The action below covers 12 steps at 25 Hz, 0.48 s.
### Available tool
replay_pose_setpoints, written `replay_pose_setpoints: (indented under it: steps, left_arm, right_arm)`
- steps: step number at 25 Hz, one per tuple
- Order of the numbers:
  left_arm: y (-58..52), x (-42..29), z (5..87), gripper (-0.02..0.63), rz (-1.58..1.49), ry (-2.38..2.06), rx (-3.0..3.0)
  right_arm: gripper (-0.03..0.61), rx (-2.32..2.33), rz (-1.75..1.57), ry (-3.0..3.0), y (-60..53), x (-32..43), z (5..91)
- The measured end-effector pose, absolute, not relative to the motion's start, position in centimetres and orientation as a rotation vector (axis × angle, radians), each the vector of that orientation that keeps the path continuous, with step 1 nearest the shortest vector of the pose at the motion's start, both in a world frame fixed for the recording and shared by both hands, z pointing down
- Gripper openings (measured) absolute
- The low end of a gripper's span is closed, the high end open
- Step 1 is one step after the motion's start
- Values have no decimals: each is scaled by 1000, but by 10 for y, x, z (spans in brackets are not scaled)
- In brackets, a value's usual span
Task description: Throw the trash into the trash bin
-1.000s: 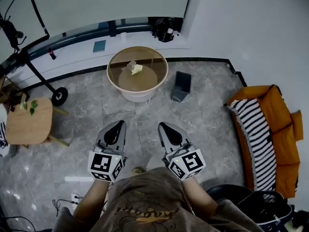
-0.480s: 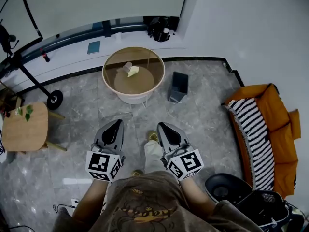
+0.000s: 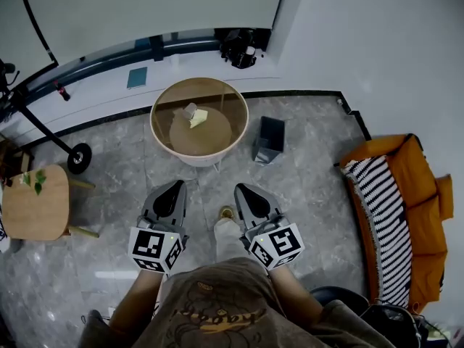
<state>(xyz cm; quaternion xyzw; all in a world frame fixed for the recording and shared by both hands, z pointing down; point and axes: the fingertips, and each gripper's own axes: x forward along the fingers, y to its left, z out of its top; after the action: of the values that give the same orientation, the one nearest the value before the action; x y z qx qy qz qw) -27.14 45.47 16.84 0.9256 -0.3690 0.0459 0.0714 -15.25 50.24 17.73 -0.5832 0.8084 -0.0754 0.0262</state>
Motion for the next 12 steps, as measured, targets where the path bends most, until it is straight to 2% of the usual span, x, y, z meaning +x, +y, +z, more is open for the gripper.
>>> replay_pose_setpoints:
  steps: [12]
  left_arm:
    - [358,-219,154,17,163,-1142,2737]
  right_arm:
    - [19,-1740,-288,2554,402,-100,165]
